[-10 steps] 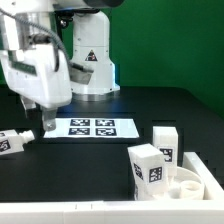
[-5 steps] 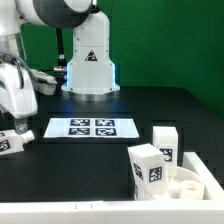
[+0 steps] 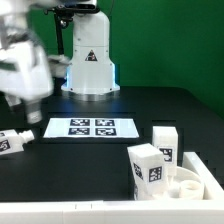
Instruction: Assemble stool
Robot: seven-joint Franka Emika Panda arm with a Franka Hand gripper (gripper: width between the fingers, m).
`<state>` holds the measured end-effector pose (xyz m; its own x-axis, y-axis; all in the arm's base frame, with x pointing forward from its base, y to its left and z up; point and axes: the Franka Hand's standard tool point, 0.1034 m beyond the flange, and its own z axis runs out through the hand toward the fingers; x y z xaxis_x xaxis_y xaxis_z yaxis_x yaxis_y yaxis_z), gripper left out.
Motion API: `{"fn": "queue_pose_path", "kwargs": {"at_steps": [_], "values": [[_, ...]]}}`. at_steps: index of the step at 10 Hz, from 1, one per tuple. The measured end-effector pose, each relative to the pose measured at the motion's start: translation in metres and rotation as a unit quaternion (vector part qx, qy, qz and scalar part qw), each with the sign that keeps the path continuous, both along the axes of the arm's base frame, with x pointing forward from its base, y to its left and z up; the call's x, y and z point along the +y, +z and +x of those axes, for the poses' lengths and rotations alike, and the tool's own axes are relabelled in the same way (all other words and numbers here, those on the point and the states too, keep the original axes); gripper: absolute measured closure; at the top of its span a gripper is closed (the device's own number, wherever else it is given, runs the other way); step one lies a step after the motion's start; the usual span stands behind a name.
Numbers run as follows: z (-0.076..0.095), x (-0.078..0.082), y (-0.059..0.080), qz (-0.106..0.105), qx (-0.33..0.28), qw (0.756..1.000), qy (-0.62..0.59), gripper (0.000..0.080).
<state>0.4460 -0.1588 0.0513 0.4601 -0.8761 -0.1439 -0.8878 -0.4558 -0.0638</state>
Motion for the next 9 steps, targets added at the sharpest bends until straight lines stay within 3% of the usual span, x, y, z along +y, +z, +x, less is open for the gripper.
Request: {"fn": "queue_pose_path", "kwargs": {"at_steps": [4,7,9], "values": [[0.002,-0.005,-0.008,-0.011,0.004,1.000,0.004,0.0151],[-0.016,-0.023,-0.016,-0.016,0.012,1.000,0.004,0.0151],[-0.026,-0.030,-0.026,-0.032,0.018,0.999,0.004,0.0151]]}}
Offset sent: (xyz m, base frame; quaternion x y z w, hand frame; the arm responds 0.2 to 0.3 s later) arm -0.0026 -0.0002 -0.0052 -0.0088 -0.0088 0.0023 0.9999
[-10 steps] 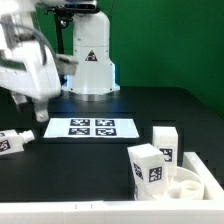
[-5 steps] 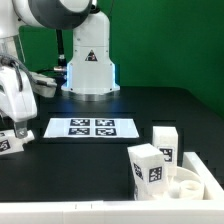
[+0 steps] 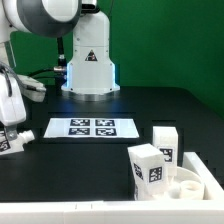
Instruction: Assemble stool
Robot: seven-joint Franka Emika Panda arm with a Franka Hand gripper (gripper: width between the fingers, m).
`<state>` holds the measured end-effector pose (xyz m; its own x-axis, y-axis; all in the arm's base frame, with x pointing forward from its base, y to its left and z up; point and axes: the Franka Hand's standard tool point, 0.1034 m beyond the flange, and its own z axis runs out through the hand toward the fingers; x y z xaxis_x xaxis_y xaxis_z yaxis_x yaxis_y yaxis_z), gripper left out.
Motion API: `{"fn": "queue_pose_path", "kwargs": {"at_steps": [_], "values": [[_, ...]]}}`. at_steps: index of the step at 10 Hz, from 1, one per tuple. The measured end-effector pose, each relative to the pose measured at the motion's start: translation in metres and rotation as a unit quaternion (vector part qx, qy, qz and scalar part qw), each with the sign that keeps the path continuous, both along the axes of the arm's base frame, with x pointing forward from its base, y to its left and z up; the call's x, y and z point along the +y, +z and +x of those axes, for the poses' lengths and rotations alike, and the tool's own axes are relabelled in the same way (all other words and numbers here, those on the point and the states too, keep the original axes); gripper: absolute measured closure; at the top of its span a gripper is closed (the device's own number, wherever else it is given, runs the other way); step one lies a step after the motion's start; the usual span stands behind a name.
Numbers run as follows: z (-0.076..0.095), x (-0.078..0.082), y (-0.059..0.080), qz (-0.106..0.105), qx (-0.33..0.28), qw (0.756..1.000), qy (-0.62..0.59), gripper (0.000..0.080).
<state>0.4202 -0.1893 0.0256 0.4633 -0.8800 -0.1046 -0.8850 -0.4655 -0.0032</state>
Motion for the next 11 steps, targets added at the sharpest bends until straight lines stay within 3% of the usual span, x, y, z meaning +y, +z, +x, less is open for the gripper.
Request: {"fn": "queue_pose_path", "kwargs": {"at_steps": [2,5,6,7,9,10,11], "values": [[0.001,0.000,-0.014,-0.015,0.007,1.000,0.008,0.0151],[0.004,0.004,-0.016,-0.016,0.007,1.000,0.021,0.0151],[0.004,0.004,-0.016,-0.016,0.007,0.999,0.027,0.0264],[0.004,0.009,-0.015,-0.014,0.010,0.996,0.085,0.0464],[0.008,0.026,-0.010,-0.003,0.015,0.975,0.223,0.0469],[0.006,0.034,-0.005,0.017,0.019,0.951,0.309,0.0469],[0.007,0.034,-0.004,0.013,0.020,0.942,0.335,0.0469]]}}
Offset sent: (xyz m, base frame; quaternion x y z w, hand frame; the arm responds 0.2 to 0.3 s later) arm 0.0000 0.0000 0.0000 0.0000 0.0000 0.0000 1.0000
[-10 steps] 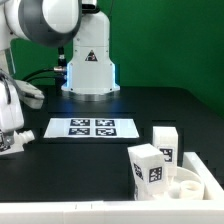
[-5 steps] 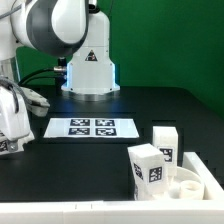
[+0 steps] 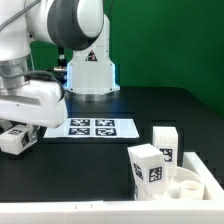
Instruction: Assemble stool
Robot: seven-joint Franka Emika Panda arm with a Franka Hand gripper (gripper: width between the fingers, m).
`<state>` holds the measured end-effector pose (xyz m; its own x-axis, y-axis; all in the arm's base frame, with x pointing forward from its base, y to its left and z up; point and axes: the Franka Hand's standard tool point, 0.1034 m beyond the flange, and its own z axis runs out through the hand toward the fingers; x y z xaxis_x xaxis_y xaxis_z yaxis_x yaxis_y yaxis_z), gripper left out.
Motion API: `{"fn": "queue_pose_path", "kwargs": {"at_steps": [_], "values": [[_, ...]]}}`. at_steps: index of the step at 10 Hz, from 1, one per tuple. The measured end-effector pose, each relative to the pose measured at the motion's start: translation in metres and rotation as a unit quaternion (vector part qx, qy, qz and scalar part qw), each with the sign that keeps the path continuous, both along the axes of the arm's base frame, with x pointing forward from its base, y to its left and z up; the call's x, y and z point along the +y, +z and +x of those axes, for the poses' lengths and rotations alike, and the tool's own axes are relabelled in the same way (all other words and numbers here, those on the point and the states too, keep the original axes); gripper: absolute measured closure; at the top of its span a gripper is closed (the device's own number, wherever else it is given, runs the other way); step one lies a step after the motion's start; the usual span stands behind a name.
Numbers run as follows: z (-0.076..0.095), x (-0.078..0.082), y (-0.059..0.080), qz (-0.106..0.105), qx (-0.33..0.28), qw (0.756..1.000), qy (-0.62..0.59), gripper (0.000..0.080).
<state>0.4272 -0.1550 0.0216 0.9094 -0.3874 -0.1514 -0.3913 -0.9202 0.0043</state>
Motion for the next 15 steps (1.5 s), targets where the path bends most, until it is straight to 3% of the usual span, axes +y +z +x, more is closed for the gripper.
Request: {"fn": "queue_pose_path", "kwargs": {"at_steps": [3,5,9,10,11,12,15], "values": [[0.000,-0.001,0.000,0.012,-0.007,0.994,0.113,0.0469],[-0.005,0.015,-0.006,0.020,-0.018,0.970,0.240,0.0468],[-0.007,0.014,-0.008,0.021,-0.017,0.969,0.247,0.0467],[-0.007,0.014,-0.008,0.021,-0.016,0.969,0.245,0.0265],[-0.003,0.019,-0.005,0.030,0.000,0.973,0.227,0.0265],[0.006,0.021,0.000,0.032,0.008,0.974,0.226,0.0170],[0.027,0.021,0.016,0.050,0.135,0.969,0.200,0.0151]]}}
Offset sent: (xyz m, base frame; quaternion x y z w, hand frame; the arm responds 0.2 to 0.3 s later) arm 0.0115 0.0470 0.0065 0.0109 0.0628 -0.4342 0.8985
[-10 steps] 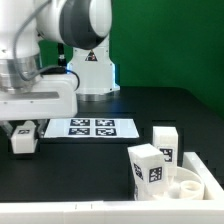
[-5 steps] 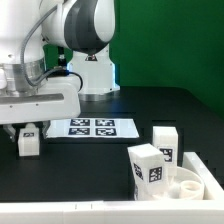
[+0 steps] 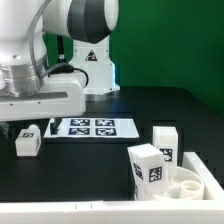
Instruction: Assemble stool
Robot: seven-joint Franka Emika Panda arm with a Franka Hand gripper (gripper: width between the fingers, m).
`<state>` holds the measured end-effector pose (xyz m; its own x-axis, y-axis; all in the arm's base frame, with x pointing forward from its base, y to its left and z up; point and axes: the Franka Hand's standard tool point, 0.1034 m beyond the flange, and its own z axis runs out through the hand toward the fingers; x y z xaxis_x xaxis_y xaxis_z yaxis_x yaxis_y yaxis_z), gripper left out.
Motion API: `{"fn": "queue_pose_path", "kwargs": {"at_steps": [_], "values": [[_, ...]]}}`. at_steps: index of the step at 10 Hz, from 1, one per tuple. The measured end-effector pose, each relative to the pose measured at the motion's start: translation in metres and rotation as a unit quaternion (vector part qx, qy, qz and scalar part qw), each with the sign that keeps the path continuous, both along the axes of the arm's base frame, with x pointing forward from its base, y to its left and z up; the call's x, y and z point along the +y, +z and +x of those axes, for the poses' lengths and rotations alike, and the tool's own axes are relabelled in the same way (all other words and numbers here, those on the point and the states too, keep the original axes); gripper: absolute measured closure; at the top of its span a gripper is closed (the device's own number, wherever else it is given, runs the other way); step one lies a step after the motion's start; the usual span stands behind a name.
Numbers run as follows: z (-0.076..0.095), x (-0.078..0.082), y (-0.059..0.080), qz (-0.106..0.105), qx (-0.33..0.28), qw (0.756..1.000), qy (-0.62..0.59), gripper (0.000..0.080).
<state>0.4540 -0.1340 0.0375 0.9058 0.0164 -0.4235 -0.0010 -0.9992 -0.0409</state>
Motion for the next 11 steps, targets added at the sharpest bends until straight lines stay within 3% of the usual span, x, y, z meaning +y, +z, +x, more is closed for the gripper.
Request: {"fn": "queue_pose_path", "kwargs": {"at_steps": [4,5,8,9,11], "values": [[-0.002,0.005,-0.005,0.014,0.116,0.993,-0.004,0.0150],[-0.001,0.000,0.000,0.019,0.192,0.981,-0.021,0.0150],[0.004,-0.008,-0.004,0.010,0.333,0.942,-0.039,0.0150],[0.009,-0.011,-0.011,0.006,0.335,0.941,-0.037,0.0150],[0.009,-0.012,-0.010,0.004,0.331,0.943,-0.040,0.0150]]}}
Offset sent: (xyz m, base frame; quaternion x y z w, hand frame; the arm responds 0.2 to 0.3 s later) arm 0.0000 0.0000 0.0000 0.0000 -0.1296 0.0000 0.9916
